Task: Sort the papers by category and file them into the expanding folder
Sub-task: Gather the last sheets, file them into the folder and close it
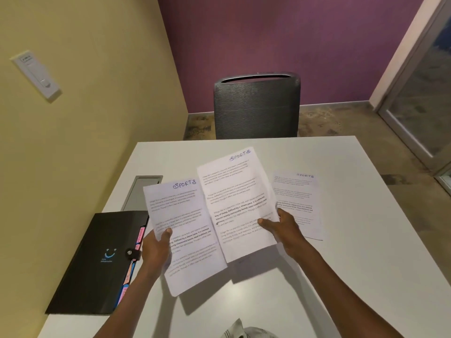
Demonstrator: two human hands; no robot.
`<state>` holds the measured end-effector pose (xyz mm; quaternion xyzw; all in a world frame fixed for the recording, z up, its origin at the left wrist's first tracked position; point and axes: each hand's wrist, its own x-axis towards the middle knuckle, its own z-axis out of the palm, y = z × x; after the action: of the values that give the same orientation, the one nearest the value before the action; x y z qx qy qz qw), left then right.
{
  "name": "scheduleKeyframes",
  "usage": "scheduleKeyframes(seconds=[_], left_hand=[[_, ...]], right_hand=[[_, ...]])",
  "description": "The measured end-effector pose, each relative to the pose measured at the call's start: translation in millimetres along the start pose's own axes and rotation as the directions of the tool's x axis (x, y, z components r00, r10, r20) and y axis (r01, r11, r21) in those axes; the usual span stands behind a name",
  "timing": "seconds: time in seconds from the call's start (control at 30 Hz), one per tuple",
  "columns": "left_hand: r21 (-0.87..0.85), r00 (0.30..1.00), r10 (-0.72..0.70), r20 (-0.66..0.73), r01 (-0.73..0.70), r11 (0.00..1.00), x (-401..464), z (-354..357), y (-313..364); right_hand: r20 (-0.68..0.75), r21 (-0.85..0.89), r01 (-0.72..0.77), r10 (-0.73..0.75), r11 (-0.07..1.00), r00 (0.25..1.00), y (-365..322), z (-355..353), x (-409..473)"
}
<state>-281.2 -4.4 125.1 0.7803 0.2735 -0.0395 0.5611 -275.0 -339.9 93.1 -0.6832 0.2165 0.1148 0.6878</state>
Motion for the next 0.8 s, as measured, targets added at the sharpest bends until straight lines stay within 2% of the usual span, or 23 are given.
scheduleKeyframes(seconds=[0.1,0.2,0.27,0.43,0.53,0.57,0.67,0.7,0.8], left_hand=[[-0.076,0.995,-0.024,0.097,0.031,0.997,-8,12,6],[-0.201,0.976,-0.097,0.193,0.136,0.97,-11,22,9],[-0.206,0.964,-0.102,0.246,0.154,0.966,-15,26,14],[-0.148,0.926,-0.019,0.377,0.08,0.986,-16,26,22],[-0.029,0.92,-0.036,0.39,0.052,0.998,-15,31,24],[-0.001,0.93,-0.063,0.362,0.069,0.998,-18,33,28],[-0.118,0.927,-0.124,0.354,0.175,0.977,-20,43,35],[-0.146,0.928,-0.096,0.36,0.158,0.977,-21,45,38],[-0.125,0.925,0.109,0.364,-0.068,0.99,-17,47,40]], right_hand=[[0.064,-0.043,-0.048,0.051,0.998,0.997,17,20,0],[0.075,-0.219,-0.025,0.042,0.976,0.996,2,48,-33],[0.054,-0.299,-0.001,0.018,0.954,0.998,1,53,-35],[0.018,-0.212,0.043,-0.041,0.976,0.999,-25,40,-30],[0.016,-0.191,0.102,-0.1,0.976,0.995,-40,36,-25],[0.025,-0.201,0.108,-0.105,0.974,0.994,-44,37,-26],[0.057,-0.232,0.136,-0.126,0.963,0.99,-41,45,-24],[0.05,-0.244,0.144,-0.136,0.959,0.989,-40,48,-25],[0.011,-0.226,0.2,-0.203,0.953,0.979,-41,57,-27]])
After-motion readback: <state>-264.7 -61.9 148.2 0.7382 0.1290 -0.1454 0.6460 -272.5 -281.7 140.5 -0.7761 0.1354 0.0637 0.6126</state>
